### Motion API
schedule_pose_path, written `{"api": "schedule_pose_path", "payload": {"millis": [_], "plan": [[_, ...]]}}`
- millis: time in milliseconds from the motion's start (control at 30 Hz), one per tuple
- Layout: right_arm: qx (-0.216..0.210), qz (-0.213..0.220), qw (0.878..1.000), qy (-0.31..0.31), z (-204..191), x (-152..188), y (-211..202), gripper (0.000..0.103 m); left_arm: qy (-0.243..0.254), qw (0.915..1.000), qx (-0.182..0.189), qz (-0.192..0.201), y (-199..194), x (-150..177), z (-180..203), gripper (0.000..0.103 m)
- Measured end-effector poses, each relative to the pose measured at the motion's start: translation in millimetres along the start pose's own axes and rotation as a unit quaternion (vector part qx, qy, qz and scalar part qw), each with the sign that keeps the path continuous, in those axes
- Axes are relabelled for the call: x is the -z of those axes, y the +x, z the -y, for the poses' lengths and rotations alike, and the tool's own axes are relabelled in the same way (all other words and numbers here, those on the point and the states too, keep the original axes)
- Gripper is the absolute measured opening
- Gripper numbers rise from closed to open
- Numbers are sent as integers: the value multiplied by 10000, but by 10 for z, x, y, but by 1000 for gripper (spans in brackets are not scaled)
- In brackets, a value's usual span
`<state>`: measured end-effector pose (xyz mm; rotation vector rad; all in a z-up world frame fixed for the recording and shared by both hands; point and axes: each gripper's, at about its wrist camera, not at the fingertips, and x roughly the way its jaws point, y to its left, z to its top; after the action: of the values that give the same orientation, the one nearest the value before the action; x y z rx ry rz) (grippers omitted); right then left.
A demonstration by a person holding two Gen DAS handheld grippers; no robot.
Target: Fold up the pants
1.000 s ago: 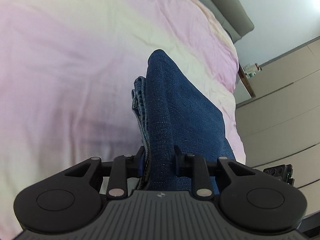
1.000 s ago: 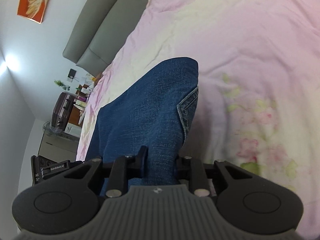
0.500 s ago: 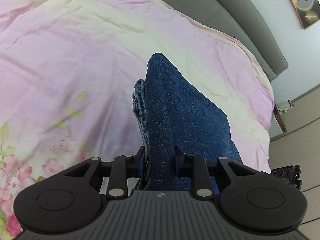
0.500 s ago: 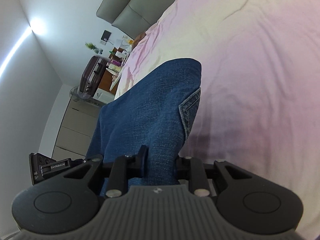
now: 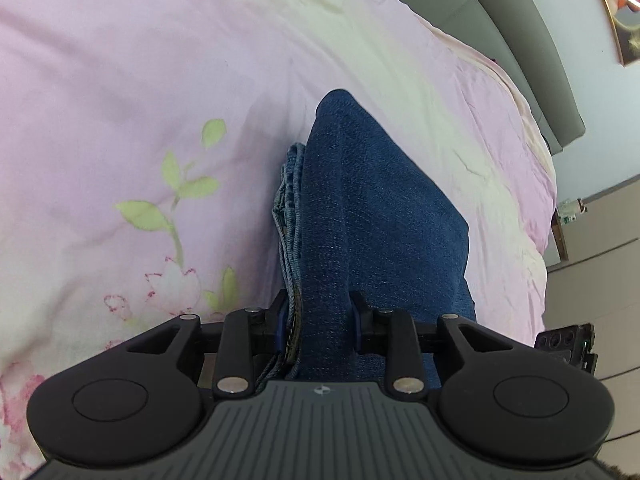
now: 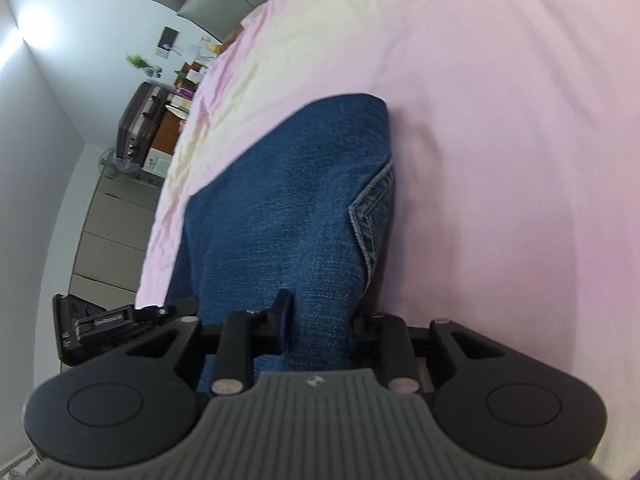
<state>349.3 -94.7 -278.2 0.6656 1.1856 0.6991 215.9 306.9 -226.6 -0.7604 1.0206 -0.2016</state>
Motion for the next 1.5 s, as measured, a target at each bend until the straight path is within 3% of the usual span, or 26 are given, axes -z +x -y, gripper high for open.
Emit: {"api": "schedule_pose_path", "payload": {"millis": [167, 267, 333, 433, 600, 733, 867, 967, 1067, 1133, 1200, 1300, 1500], "plan": [[247, -30, 9997, 26, 37, 1, 107, 27, -113, 9999, -117, 2, 3, -4, 19, 42], [435, -55, 9990, -37, -65, -30, 79, 36, -164, 9991, -379, 10, -82, 9, 81, 56], [506, -47, 9987, -67, -119, -48, 18, 45, -190, 9980, -608, 52, -175, 12, 176, 58], [753, 67, 9968, -266, -238, -55, -175, 56, 76, 9946, -976, 356, -474, 41, 398, 58], [992, 452, 9882, -1075, -699, -17, -746, 59, 750, 9838, -1192, 1106, -1290, 49, 1057, 58], [1127, 963, 9677, -2041, -1283, 78, -1328, 68, 1727, 9559, -1611, 1743, -1974, 179, 1829, 63], [1143, 1535, 9417, -2766, -1822, 333, -1944, 78, 2506, 9109, -2353, 2281, -2459, 573, 2535, 68], [1208, 1894, 9229, -3127, -2135, 631, -2354, 78, 2826, 8777, -2814, 2657, -2590, 986, 2915, 72], [1167, 2211, 9036, -3478, -2334, 988, -2640, 93, 3027, 8452, -3189, 3039, -2553, 1443, 3187, 75], [1113, 2536, 8915, -3586, -2397, 1240, -2800, 98, 2992, 8331, -3379, 3198, -2475, 1703, 3300, 78], [1157, 2784, 8797, -3677, -2433, 1498, -2921, 98, 2824, 8367, -3428, 3205, -2374, 1913, 3336, 80], [1266, 2991, 8740, -3614, -2392, 1816, -2999, 98, 2538, 8483, -3368, 3202, -2200, 2162, 3273, 85], [1637, 3092, 8700, -3474, -2199, 2266, -2882, 98, 2351, 8505, -3463, 3184, -1871, 2523, 3134, 86]]}}
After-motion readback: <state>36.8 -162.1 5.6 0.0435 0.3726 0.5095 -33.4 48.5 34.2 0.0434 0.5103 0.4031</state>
